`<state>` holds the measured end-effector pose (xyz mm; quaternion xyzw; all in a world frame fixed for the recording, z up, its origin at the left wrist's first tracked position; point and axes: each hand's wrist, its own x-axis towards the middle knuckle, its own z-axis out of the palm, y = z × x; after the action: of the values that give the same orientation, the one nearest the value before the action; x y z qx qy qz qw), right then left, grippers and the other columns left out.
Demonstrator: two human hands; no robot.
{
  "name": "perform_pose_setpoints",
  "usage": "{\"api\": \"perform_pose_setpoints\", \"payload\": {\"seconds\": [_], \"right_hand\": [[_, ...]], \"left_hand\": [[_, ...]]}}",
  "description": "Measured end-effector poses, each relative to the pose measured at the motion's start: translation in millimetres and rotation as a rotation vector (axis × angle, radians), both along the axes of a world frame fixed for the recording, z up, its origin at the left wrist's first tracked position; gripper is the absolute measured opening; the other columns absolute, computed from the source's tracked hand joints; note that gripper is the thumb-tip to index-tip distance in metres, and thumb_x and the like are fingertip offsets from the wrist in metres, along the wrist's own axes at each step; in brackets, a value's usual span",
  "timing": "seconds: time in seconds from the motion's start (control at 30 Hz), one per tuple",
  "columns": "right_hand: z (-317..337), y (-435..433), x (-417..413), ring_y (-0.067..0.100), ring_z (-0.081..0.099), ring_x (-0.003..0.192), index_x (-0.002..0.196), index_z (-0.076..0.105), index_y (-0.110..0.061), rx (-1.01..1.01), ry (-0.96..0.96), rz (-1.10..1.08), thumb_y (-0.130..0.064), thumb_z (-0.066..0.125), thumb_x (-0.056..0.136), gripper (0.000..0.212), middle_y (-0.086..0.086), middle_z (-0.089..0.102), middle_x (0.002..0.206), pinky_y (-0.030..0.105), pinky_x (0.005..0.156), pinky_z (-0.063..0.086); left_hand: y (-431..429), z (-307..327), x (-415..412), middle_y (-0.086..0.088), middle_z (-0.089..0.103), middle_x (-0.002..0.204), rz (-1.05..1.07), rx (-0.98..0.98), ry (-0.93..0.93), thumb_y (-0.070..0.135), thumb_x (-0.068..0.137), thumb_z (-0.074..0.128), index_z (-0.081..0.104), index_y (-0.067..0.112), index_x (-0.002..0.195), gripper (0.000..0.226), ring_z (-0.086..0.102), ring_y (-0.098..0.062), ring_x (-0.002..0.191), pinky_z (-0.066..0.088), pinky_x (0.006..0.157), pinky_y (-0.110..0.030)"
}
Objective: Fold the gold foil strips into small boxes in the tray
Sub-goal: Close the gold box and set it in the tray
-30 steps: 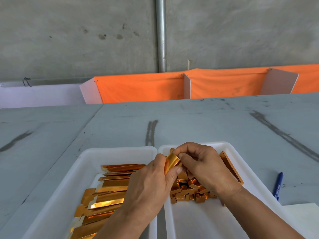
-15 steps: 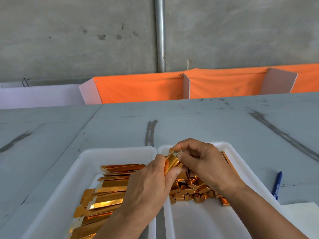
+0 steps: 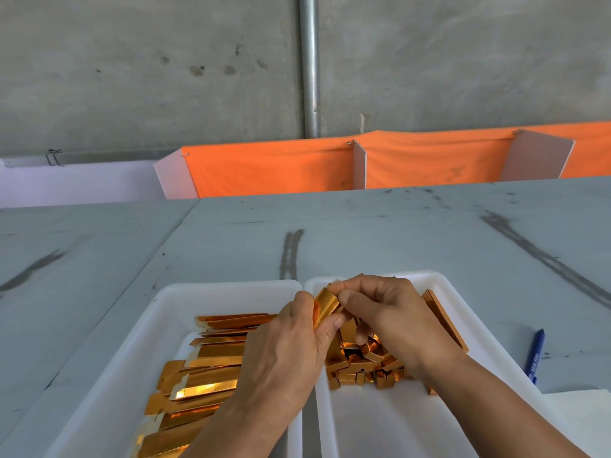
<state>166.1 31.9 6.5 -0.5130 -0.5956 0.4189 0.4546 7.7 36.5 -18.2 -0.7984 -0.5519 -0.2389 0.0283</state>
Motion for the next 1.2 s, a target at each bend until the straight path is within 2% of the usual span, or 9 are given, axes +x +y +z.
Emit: {"api": "perform_pose_setpoints", "payload": {"seconds": [0.17,0.3,0.43,0.57,0.67,0.77,0.9,1.0,1.2], "right_hand": [[-1,-1,-5,0.017,0.057,0.055,0.096,0.078,-0.026,-0.051,0.125,0.015,-0.023,0.059,0.098,0.02,0.003,0.073,0.079,0.031,0.065,0.05],[-3,-1,-8,0.012,0.058,0.051,0.101,0.075,-0.031,-0.03,0.099,0.012,-0.021,0.06,0.098,0.018,0.003,0.074,0.079,0.021,0.057,0.051],[-5,-3,-10,0.012,0.058,0.051,0.111,0.071,-0.032,0.004,0.089,-0.017,-0.02,0.059,0.098,0.022,0.002,0.074,0.082,0.019,0.053,0.049],[-3,-5,-11,0.01,0.058,0.052,0.108,0.074,-0.031,-0.005,0.073,0.015,-0.018,0.058,0.098,0.023,0.01,0.072,0.084,0.015,0.053,0.047],[-2,-6,-11,0.011,0.059,0.052,0.111,0.072,-0.032,0.008,0.082,0.021,-0.019,0.057,0.099,0.023,0.007,0.072,0.083,0.018,0.057,0.05],[2,-3,-7,0.016,0.062,0.054,0.115,0.066,-0.036,0.024,0.18,-0.08,-0.024,0.049,0.103,0.024,0.006,0.072,0.078,0.027,0.063,0.054],[2,4,0,0.022,0.062,0.059,0.104,0.071,-0.017,-0.109,0.396,-0.174,-0.018,0.043,0.105,0.028,0.006,0.07,0.071,0.026,0.051,0.052],[0,6,-1,0.019,0.061,0.057,0.097,0.071,-0.005,-0.226,0.527,-0.054,-0.015,0.048,0.102,0.026,0.012,0.068,0.074,0.024,0.046,0.049],[-1,7,-2,0.017,0.055,0.051,0.086,0.071,-0.003,-0.217,0.559,0.077,-0.019,0.058,0.098,0.024,0.019,0.066,0.073,0.022,0.047,0.05]], "left_hand": [[-2,1,2,0.012,0.046,0.07,0.033,0.027,-0.008,0.072,0.072,-0.006,0.026,0.034,0.093,0.055,0.045,-0.004,0.052,0.024,0.044,-0.013],[-1,1,2,0.012,0.043,0.068,0.045,0.031,-0.025,0.071,0.073,-0.006,0.023,0.033,0.091,0.051,0.043,-0.003,0.051,0.022,0.042,-0.016],[-1,0,3,0.014,0.04,0.065,0.057,0.051,-0.047,0.071,0.073,-0.007,0.023,0.034,0.092,0.051,0.041,-0.002,0.048,0.021,0.04,-0.015],[0,-3,1,0.013,0.041,0.065,0.064,0.055,-0.057,0.07,0.075,-0.005,0.026,0.032,0.091,0.052,0.042,-0.004,0.049,0.022,0.042,-0.015],[-1,-2,1,0.012,0.041,0.064,0.056,0.06,-0.069,0.07,0.078,-0.002,0.026,0.033,0.092,0.048,0.042,-0.003,0.048,0.023,0.041,-0.015],[-1,0,2,0.011,0.041,0.062,0.021,0.062,-0.087,0.071,0.078,-0.001,0.028,0.033,0.092,0.05,0.042,-0.004,0.048,0.023,0.042,-0.016],[-4,1,2,0.011,0.041,0.065,-0.016,0.049,-0.09,0.073,0.076,-0.003,0.025,0.034,0.091,0.051,0.044,-0.003,0.052,0.024,0.043,-0.016],[-5,2,3,0.011,0.041,0.064,-0.034,0.051,-0.078,0.074,0.077,-0.003,0.024,0.034,0.088,0.05,0.044,-0.003,0.052,0.024,0.043,-0.015],[-5,1,3,0.012,0.038,0.062,-0.049,0.069,-0.073,0.075,0.081,0.003,0.023,0.034,0.086,0.045,0.043,-0.003,0.048,0.023,0.042,-0.014]]}}
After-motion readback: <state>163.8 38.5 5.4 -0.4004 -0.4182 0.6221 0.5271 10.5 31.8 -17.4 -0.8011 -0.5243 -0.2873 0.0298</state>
